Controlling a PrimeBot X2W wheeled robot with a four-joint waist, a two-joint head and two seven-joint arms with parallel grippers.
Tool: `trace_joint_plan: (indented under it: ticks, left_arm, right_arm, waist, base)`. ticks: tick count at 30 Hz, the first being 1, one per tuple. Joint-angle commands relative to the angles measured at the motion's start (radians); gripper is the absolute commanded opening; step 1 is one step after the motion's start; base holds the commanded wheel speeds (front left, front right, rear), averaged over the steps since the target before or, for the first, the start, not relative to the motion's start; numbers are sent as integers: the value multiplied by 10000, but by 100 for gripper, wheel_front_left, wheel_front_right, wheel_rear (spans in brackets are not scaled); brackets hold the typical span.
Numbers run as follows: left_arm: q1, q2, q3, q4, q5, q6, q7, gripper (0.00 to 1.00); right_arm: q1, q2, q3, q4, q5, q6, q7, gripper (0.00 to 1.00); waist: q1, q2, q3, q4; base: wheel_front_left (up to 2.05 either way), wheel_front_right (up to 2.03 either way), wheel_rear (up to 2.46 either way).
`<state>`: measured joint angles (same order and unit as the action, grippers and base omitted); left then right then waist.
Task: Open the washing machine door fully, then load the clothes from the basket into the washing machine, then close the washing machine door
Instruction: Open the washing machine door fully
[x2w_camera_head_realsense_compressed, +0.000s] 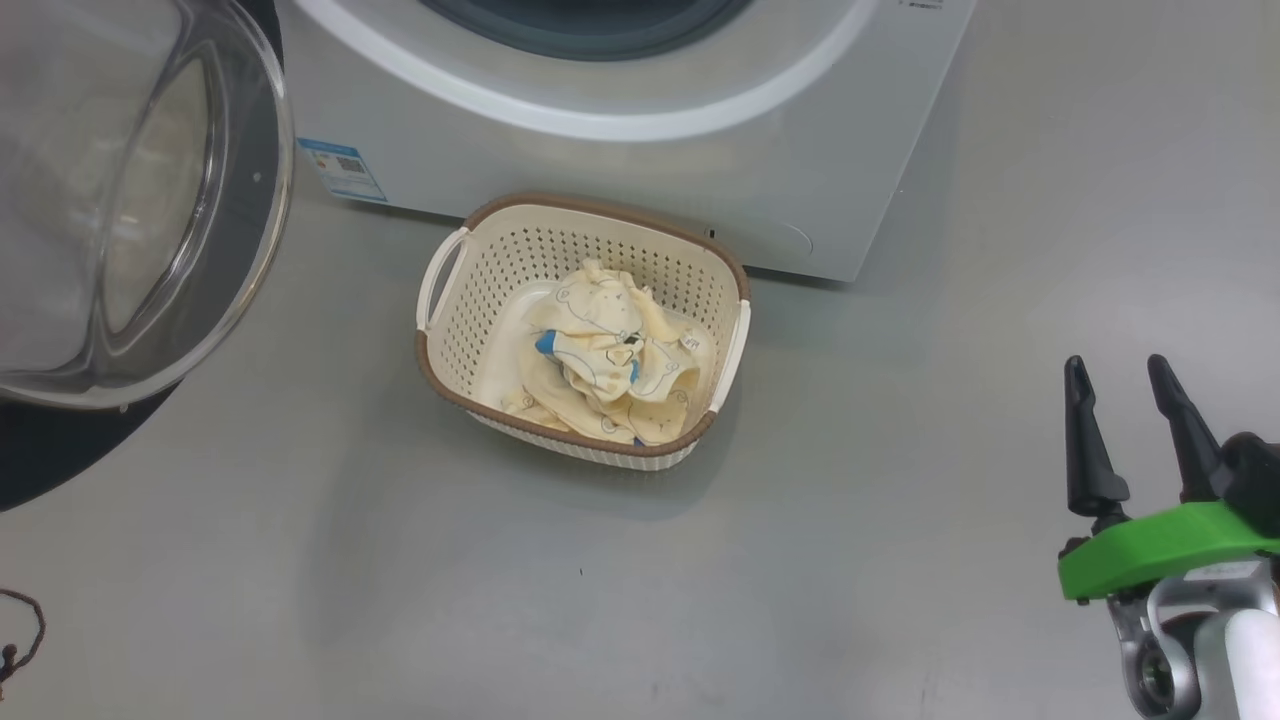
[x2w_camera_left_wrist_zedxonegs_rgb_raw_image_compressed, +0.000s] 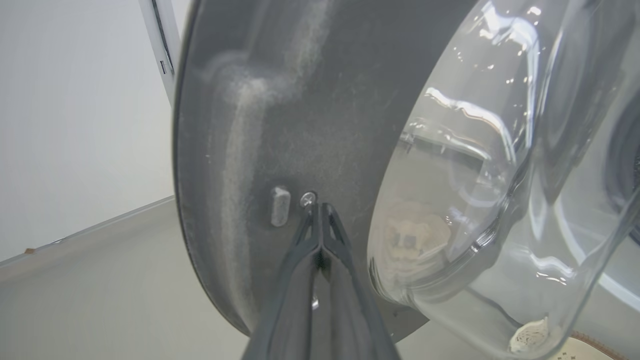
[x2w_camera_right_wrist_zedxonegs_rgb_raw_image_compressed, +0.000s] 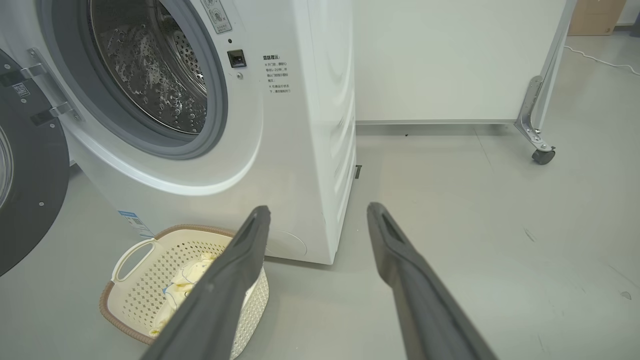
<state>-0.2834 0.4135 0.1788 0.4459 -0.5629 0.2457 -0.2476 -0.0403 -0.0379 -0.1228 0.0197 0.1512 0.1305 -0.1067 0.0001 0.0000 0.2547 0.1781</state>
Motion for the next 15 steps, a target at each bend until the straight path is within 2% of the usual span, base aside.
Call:
trace_joint_plan:
  ticks: [1,15]
  left_arm:
    - [-429,736,626,-113,121,224,-140,0]
    - [-1195,865,1257,1269,820,-511,-141,0]
  right_arm:
    - [-345,-123,245,-287,54,2,-108,100]
    - [-374,-123,266,-172,18,2,-97,100]
  waist:
    - [-1,0,14,-4]
    - [-1,0,-97,-47]
  base:
    - [0,0,0]
    - [0,0,0]
